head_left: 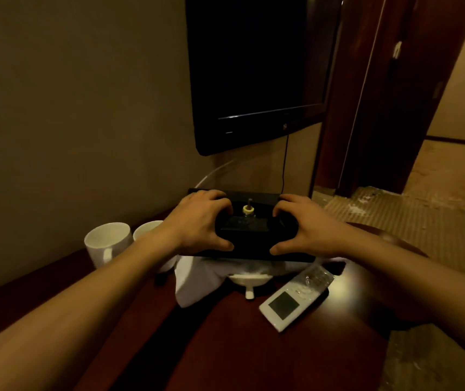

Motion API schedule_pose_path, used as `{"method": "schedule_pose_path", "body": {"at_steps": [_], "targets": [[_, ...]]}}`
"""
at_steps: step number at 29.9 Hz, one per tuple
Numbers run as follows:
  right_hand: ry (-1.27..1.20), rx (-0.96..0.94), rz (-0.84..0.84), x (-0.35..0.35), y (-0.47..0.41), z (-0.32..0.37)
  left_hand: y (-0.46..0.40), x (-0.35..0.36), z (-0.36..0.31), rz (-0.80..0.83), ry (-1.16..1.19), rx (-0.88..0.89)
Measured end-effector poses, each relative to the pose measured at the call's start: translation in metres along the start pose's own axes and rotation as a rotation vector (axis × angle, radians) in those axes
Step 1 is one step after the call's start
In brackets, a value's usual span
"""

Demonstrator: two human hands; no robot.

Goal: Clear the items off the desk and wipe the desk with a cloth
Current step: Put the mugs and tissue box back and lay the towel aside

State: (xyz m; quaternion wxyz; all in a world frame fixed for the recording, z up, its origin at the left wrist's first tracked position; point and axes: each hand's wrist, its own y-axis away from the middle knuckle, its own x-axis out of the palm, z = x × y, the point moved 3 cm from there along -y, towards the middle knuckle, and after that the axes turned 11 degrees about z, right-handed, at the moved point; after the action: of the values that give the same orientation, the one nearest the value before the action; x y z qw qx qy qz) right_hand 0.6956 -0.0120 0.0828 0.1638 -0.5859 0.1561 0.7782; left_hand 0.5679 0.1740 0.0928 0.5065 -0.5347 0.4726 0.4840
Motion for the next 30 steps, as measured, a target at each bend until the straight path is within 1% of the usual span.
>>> {"method": "schedule_pose_path", "body": {"at_steps": [5, 9, 13, 18, 22, 26, 30], "targets": [[0.059, -0.078, -0.009, -0.021, 0.014, 0.057, 0.059, -0.039, 0.003, -0.003, 0.033, -0.028], [0.055, -0.200, -0.023, -0.026, 0.016, 0.123, 0.123, -0.068, 0.024, 0.025, 0.011, -0.110], [0.080, -0.328, -0.014, -0.015, 0.008, 0.203, 0.206, -0.084, 0.050, 0.038, 0.028, -0.244], [0.085, -0.499, 0.047, 0.018, -0.012, 0.312, 0.325, -0.089, 0.091, 0.040, 0.040, -0.413], [0.092, -0.626, 0.134, 0.050, -0.030, 0.402, 0.421, -0.094, 0.126, 0.025, 0.048, -0.543], [0.080, -0.738, 0.195, 0.081, -0.043, 0.480, 0.503, -0.089, 0.155, 0.073, 0.070, -0.683], [0.067, -0.821, 0.237, 0.113, -0.057, 0.553, 0.573, -0.086, 0.181, 0.038, 0.102, -0.799]]}}
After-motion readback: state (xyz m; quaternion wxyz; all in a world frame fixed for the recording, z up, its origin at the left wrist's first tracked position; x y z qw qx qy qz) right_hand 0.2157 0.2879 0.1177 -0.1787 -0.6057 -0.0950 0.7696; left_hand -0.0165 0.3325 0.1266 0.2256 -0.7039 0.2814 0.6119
